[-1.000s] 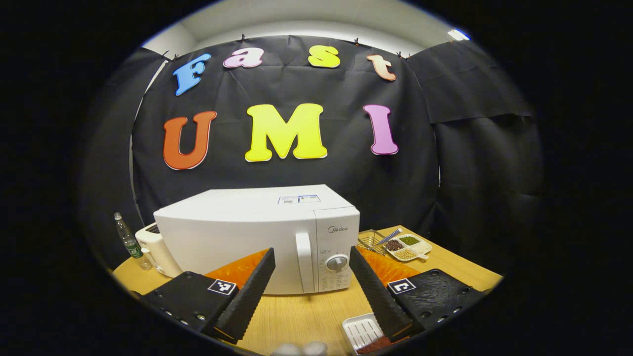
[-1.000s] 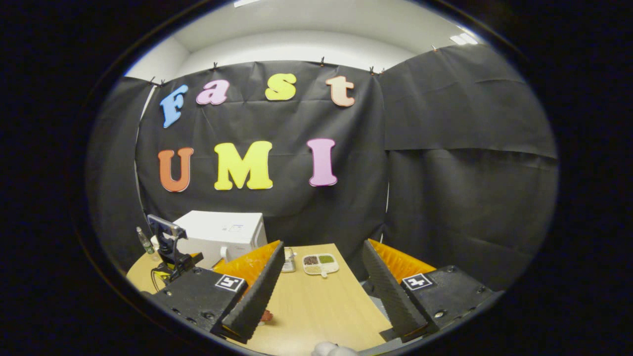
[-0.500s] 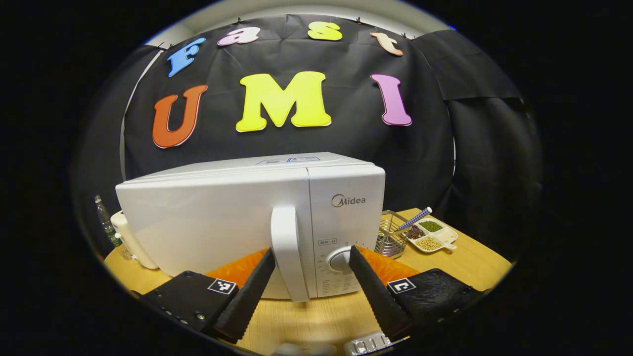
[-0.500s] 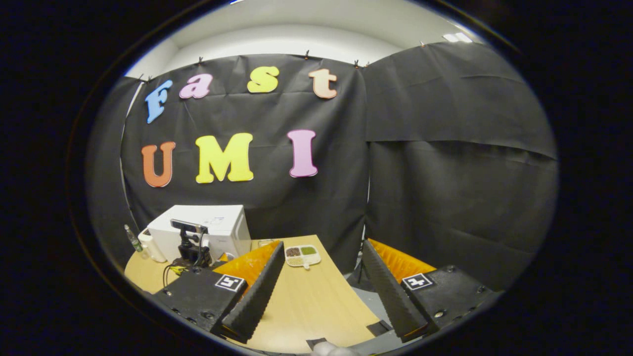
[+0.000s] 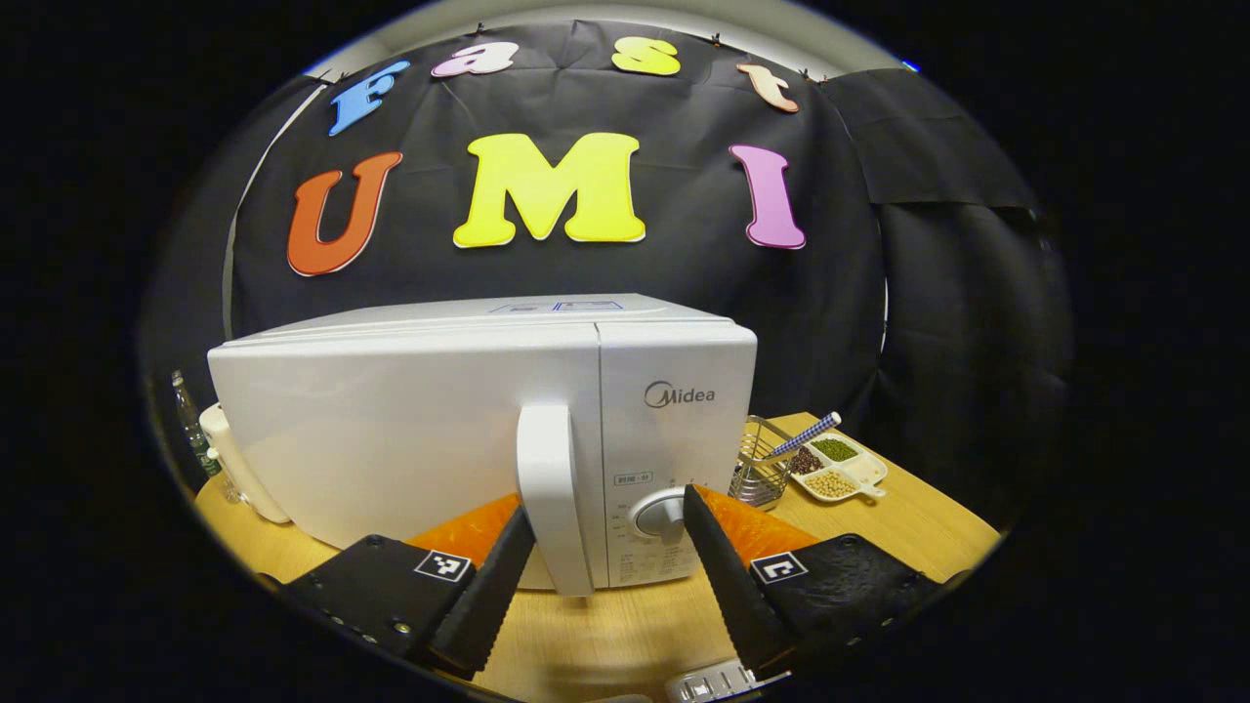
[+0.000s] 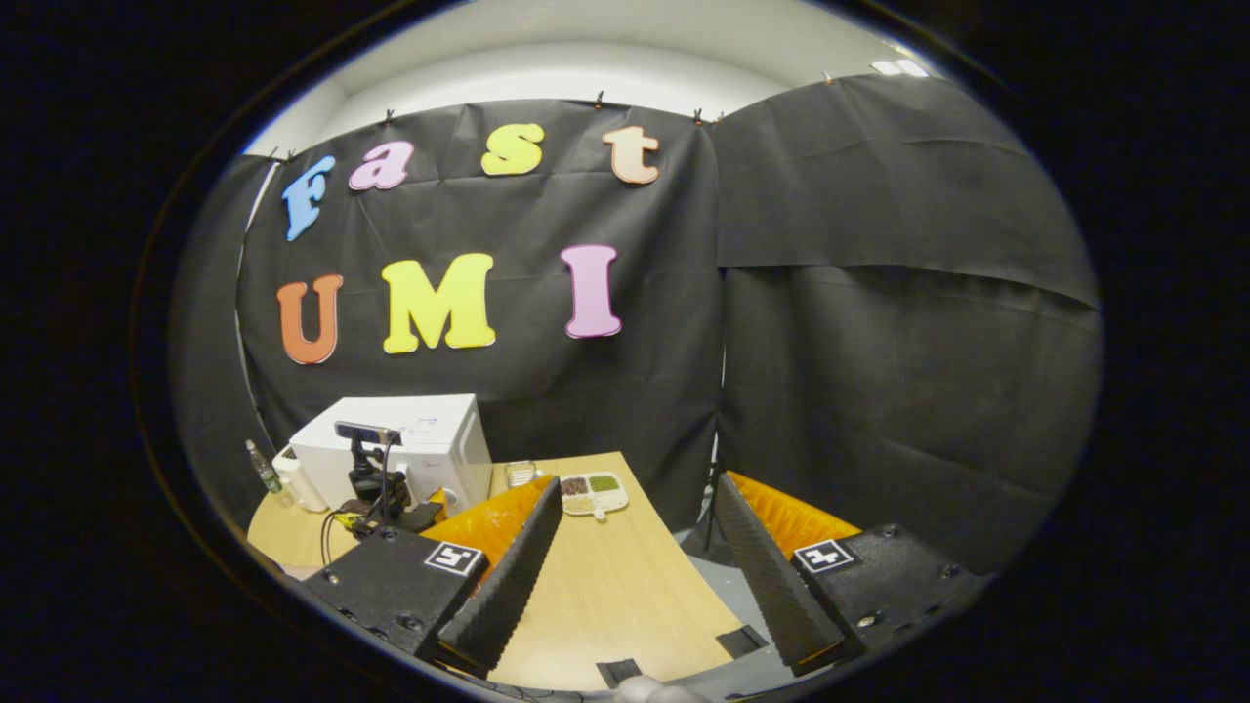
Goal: Open the microwave oven with the left hand, put the food in, and close the microwave oven.
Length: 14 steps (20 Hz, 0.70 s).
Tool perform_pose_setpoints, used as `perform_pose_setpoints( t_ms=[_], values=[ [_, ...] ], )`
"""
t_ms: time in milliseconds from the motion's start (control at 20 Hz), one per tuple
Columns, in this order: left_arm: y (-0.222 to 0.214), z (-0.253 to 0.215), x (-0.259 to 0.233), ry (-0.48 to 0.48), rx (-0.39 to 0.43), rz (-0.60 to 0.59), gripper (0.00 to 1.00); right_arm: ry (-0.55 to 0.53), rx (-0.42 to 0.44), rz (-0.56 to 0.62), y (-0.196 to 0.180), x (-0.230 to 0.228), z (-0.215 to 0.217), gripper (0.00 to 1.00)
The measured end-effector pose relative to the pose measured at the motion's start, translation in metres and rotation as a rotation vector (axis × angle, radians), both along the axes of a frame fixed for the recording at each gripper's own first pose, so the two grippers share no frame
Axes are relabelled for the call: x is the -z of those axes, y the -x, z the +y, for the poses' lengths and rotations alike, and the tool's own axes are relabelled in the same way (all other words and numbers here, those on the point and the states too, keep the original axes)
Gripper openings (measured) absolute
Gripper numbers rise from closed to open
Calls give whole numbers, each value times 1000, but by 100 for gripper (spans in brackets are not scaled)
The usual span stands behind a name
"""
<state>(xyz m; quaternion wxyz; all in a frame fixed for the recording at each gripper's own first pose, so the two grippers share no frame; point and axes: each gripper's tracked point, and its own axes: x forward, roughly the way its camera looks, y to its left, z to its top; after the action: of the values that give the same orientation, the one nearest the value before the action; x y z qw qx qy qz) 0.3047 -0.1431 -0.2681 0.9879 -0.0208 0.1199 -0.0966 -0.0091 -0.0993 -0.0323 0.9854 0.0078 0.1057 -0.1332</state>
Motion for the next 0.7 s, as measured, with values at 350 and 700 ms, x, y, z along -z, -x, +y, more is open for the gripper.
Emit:
perform_pose_setpoints(
  t_ms=[350,700],
  values=[
    [1,19,1,-51,-51,-5,80,3,-16,-16,13,-2,4,92],
    [-4,31,-17,-39,-101,-74,79,-6,-33,24,8,8,11,92]
  ],
)
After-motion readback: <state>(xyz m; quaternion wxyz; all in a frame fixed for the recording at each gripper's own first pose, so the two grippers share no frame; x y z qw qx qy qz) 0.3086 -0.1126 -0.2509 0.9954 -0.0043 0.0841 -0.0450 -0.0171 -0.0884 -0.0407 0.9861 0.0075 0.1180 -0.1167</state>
